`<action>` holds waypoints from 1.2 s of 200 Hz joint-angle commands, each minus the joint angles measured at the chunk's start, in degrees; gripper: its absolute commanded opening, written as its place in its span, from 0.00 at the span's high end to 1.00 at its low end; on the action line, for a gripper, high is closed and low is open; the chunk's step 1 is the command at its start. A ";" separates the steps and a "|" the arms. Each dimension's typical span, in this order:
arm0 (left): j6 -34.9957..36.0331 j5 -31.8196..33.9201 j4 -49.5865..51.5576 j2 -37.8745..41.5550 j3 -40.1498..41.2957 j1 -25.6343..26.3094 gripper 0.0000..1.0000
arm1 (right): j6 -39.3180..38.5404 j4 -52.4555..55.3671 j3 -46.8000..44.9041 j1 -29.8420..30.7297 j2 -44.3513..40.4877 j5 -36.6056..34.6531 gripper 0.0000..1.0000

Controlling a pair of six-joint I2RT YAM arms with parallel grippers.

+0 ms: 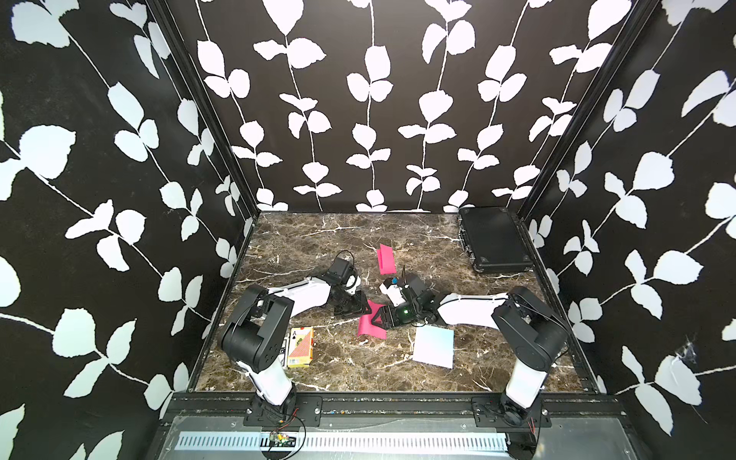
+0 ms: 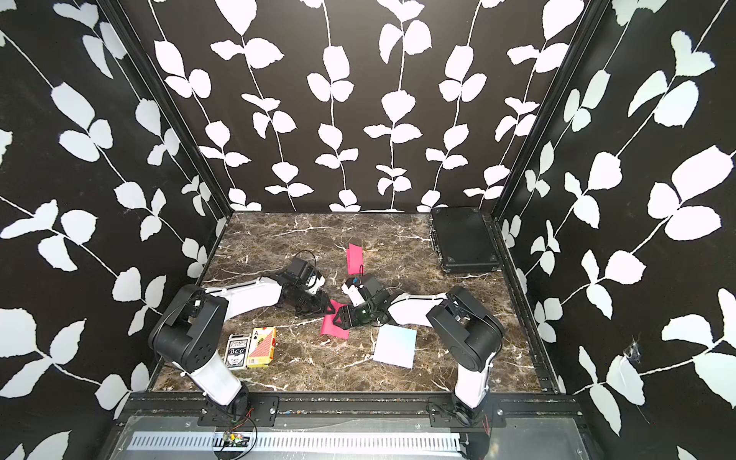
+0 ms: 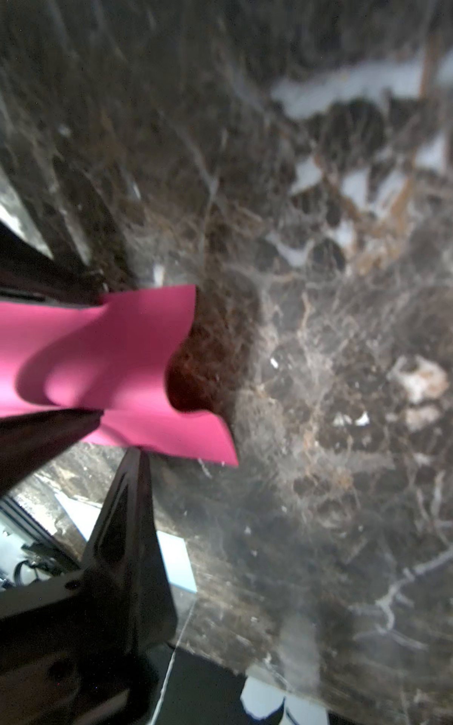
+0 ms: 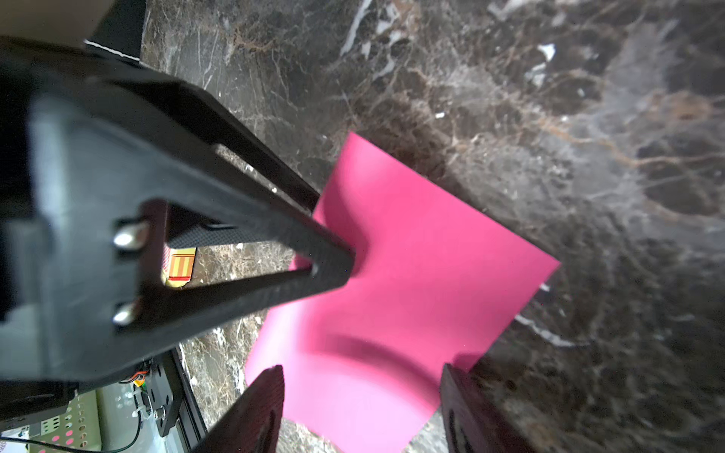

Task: Fold the square paper along the opposite sides
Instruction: Pick up the paper from the center of the board.

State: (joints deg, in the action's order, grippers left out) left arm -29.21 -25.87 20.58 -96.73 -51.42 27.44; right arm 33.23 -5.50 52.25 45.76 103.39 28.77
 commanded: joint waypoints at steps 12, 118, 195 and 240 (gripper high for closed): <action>0.45 1.72 2.01 0.20 1.89 -0.46 0.64 | -0.71 4.97 0.16 0.37 1.38 -1.77 0.33; -5.99 -14.79 -12.76 10.31 4.56 -6.68 0.72 | 5.38 0.41 2.08 -9.06 -13.01 6.57 0.31; -12.89 -21.59 -23.17 16.40 6.52 -8.48 0.72 | 31.71 -31.26 -2.92 -15.43 -5.96 18.37 0.32; -13.57 -21.95 -24.22 17.07 6.34 -8.49 0.72 | 34.08 -34.93 -3.53 -15.22 -2.41 18.28 0.34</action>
State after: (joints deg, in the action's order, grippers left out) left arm -41.93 -46.30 -1.28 -81.65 -45.78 19.18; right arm 63.35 -32.40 49.98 30.13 99.42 45.30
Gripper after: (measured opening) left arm 0.279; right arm 0.664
